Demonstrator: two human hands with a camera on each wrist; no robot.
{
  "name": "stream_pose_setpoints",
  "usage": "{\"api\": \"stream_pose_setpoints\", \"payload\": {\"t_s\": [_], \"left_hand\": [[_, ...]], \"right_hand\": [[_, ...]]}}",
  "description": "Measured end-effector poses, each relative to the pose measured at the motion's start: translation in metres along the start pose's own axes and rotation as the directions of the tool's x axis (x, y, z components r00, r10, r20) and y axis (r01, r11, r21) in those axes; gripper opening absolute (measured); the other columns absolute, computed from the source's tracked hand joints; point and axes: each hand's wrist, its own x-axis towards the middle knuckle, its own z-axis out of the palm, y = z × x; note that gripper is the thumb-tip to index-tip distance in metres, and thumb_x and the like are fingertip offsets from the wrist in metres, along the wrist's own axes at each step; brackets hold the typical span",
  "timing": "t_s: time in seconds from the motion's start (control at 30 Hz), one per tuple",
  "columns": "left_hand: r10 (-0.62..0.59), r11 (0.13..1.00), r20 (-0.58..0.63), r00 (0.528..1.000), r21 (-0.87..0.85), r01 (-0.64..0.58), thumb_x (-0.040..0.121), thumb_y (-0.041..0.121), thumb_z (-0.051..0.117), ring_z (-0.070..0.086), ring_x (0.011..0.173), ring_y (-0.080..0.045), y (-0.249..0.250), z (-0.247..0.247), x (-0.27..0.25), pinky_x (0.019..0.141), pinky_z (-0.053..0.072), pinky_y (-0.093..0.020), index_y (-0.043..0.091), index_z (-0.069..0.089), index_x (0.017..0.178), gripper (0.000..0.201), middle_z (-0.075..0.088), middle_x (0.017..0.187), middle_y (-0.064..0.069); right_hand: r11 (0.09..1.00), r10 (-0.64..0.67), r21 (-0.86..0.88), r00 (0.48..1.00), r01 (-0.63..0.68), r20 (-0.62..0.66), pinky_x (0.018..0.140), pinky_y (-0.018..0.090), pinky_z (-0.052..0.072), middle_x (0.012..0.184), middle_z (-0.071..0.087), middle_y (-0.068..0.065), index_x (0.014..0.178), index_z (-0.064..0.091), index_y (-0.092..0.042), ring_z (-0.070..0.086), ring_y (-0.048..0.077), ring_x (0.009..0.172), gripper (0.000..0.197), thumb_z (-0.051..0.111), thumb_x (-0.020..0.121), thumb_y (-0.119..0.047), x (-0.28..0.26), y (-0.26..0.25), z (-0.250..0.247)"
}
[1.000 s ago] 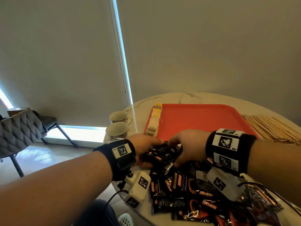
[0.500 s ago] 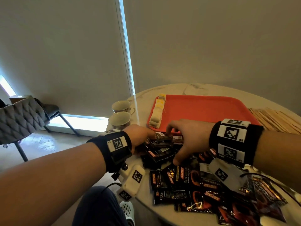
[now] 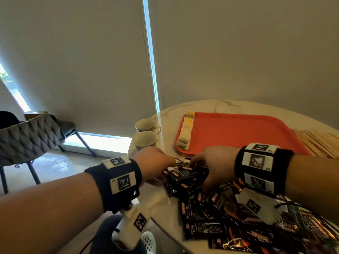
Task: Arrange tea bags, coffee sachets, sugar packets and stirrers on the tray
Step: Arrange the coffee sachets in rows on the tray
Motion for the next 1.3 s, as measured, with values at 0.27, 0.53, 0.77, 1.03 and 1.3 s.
{"api": "stream_pose_setpoints", "payload": {"t_s": [0.27,0.53,0.77,1.03,1.3], "left_hand": [[0.181,0.848,0.234,0.955,0.455,-0.272,0.070,0.012,0.093,0.063,0.119,-0.021,-0.025,-0.009,-0.002,0.101,0.054,-0.033,0.035,0.037,0.156,0.105,0.063,0.137,0.003],[0.289,0.785,0.078,0.954,0.551,-0.283,0.076,0.032,0.087,0.067,0.107,-0.015,-0.013,0.010,0.009,0.094,0.059,-0.033,0.035,0.057,0.140,0.070,0.069,0.121,0.004],[0.166,0.949,-0.017,0.986,0.273,-0.155,0.075,0.019,0.088,0.069,0.100,-0.019,-0.003,0.016,0.016,0.092,0.062,-0.039,0.024,0.067,0.120,0.050,0.069,0.107,-0.001],[0.029,0.974,0.040,0.999,-0.227,-0.019,0.079,-0.005,0.077,0.076,0.099,-0.032,0.002,0.014,0.021,0.095,0.062,-0.047,0.005,0.076,0.101,0.024,0.078,0.102,-0.017],[0.064,0.954,0.060,0.996,-0.295,-0.043,0.085,0.011,0.079,0.074,0.098,-0.025,0.002,0.011,-0.005,0.087,0.065,-0.042,0.014,0.064,0.122,0.040,0.073,0.112,-0.013]], "right_hand": [[1.000,0.011,0.022,1.000,-0.010,-0.015,0.090,0.031,0.053,0.133,0.059,-0.010,0.139,0.052,-0.040,0.058,0.015,0.114,0.072,0.085,0.075,-0.043,0.008,-0.004,-0.002],[0.992,-0.065,0.109,0.997,0.062,0.030,0.097,0.035,0.054,0.127,0.063,-0.014,0.146,0.043,-0.044,0.061,0.010,0.110,0.089,0.087,0.069,-0.043,0.011,-0.007,-0.004],[0.979,-0.123,0.171,0.992,0.114,0.039,0.100,0.035,0.052,0.120,0.064,-0.019,0.138,0.048,-0.043,0.062,0.007,0.107,0.096,0.093,0.055,-0.059,0.014,-0.006,-0.002],[0.986,-0.124,0.103,0.991,0.129,-0.058,0.091,0.034,0.055,0.111,0.066,-0.017,0.132,0.050,-0.041,0.063,0.008,0.098,0.089,0.082,0.056,-0.076,0.025,-0.010,0.003],[0.997,-0.020,0.070,0.967,0.039,-0.253,0.075,0.035,0.057,0.096,0.067,-0.005,0.106,0.061,-0.034,0.064,0.017,0.085,0.011,0.060,0.095,-0.032,0.029,-0.007,0.007]]}}
